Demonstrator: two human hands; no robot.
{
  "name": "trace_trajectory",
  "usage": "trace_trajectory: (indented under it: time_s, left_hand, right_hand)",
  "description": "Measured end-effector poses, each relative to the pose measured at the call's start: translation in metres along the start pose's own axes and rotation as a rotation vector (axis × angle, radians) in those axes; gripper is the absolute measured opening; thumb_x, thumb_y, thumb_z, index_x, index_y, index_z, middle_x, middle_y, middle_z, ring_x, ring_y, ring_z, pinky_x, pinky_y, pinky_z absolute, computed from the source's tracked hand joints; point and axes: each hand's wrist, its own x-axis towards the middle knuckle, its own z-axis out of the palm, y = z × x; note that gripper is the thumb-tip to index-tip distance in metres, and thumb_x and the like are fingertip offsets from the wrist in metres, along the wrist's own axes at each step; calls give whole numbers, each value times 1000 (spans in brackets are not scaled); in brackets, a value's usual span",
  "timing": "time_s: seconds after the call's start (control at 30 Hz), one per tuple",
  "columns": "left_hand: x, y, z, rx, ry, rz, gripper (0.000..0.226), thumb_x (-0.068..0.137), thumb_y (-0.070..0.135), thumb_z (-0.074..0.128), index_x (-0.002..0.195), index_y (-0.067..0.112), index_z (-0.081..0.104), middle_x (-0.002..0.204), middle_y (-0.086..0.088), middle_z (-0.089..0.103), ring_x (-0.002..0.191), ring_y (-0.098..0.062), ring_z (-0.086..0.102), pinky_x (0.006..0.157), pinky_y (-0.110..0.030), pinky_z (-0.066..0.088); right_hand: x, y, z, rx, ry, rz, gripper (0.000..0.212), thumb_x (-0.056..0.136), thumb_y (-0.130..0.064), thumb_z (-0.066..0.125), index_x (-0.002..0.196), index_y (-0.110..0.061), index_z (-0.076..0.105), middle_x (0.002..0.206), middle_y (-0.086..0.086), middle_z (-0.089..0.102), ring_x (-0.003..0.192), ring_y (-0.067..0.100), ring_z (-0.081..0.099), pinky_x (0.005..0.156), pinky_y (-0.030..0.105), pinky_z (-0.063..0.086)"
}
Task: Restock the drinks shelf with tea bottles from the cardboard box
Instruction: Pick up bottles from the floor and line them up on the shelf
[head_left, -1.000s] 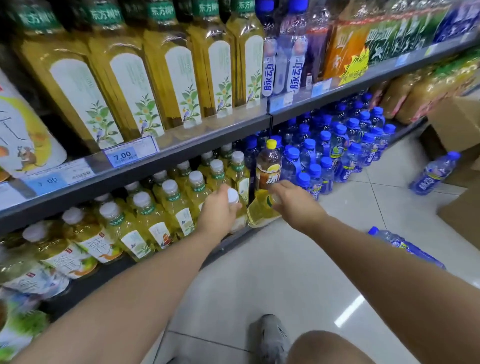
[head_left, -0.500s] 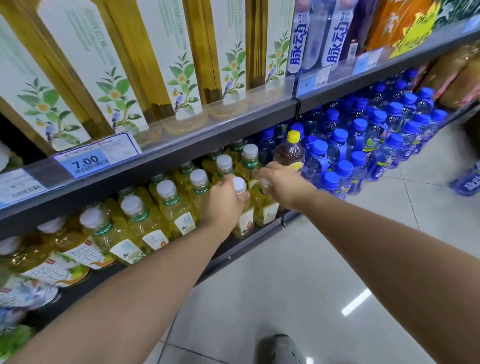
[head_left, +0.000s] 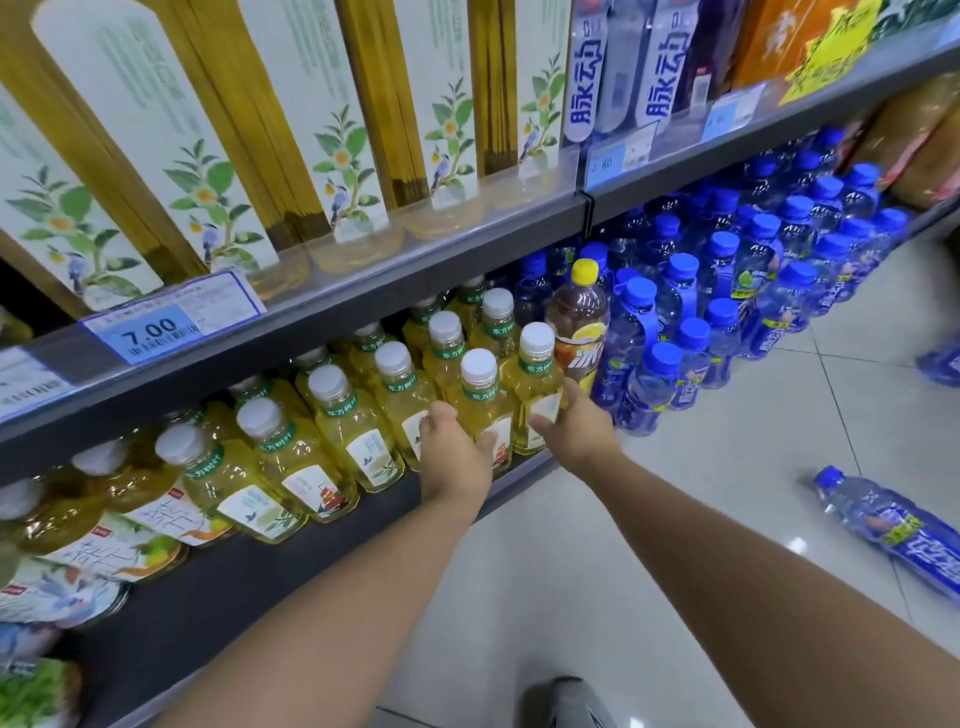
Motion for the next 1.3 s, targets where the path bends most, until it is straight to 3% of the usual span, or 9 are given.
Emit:
trace_trajectory:
  time_s: [0.13,0.27,0.47,0.6,0.7,0.77,0.9,1.03,1.3]
  left_hand:
    - [6,-18,22,-44,-14,-127,30,88,27,75,98,12,51,105,-8,64,94,-26,62,71,-32,46]
    - [12,-35,31,1,-16,-96,18,91,24,71,95,8,64,99,-8,66,87,-23,61,66,-29,44]
    - [-20,-30,19,149,-203,11,17,94,27,67,89,11,69,91,-7,72,87,-26,66,70,-30,51]
    - [-68,5,15,193,-481,202,11,93,24,66,100,16,67,94,0,70,86,-17,63,75,-26,50]
    - [-106,47,7,278,-684,420,15,92,27,67,102,16,68,91,4,68,78,-8,59,59,-11,40]
    - [-133,79,2,343,-757,557,13,91,28,68,99,18,69,94,5,69,82,-9,61,60,-13,39]
    - [-190,140,-14,411,-774,774,13,91,29,66,100,20,69,98,6,70,88,-11,62,75,-23,42]
    - [-239,190,-38,504,-792,1016,11,91,28,65,99,21,66,99,5,68,91,-15,60,75,-24,41]
    - [-293,223,-47,529,-804,1188,12,90,32,64,99,25,66,102,7,69,88,-13,58,84,-30,49]
  right_hand:
    - [10,14,21,152,-88,105,58,93,-29,61,146,-27,36,134,2,58,123,27,54,102,44,47]
    - [18,28,23,301,-177,81,54,94,-22,58,143,-32,37,130,-7,56,125,21,52,106,45,45]
    - [-25,48,-22,-90,-177,-8,41,96,-27,56,136,-17,52,130,7,61,118,27,56,102,37,45]
    - [-82,77,-84,-372,-239,27,51,98,-32,56,145,-18,45,143,7,52,129,25,50,106,28,35]
    - [-136,107,-138,-418,-210,91,48,97,-32,57,142,-19,49,139,7,56,127,23,52,105,26,36]
    - [-176,122,-174,-429,-173,121,44,97,-32,56,140,-20,51,136,7,58,124,22,54,102,25,37]
    - [-249,138,-238,-496,-91,145,43,98,-32,55,139,-21,52,132,4,60,121,22,55,98,25,38]
    - [-307,126,-292,-517,34,121,36,97,-35,56,131,-21,60,122,5,64,116,26,57,82,23,38]
    - [-357,118,-302,-447,139,107,33,95,-35,58,126,-24,62,110,0,62,99,23,58,79,26,42]
